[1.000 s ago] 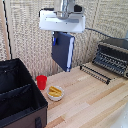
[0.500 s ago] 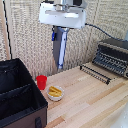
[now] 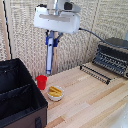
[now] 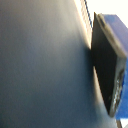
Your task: Please shift your gripper toward the book. Carefully hold the book with your gripper. Gently transport the book using your gripper to the caddy's front section. Safely let the book go into the caddy's front area.
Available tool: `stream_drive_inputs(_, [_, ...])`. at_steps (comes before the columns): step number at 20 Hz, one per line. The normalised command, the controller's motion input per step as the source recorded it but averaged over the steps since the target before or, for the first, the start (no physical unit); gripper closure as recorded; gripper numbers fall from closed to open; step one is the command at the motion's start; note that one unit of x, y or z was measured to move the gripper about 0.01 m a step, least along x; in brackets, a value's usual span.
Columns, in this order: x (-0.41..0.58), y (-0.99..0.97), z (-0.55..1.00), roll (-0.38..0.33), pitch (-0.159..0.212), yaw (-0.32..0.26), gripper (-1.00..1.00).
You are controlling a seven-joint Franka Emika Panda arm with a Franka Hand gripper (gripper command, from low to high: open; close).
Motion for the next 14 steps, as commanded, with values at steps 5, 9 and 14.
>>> stream_drive_inputs(5, [0.0, 0.67, 0.11, -0.009, 0.0, -0.194, 1.0])
stream_drive_inputs(9, [0.0, 0.67, 0.11, -0.01, 0.0, -0.196, 1.0])
stream_drive_inputs(14, [0.0, 0.67, 0.11, -0.011, 0.0, -0.195, 1.0])
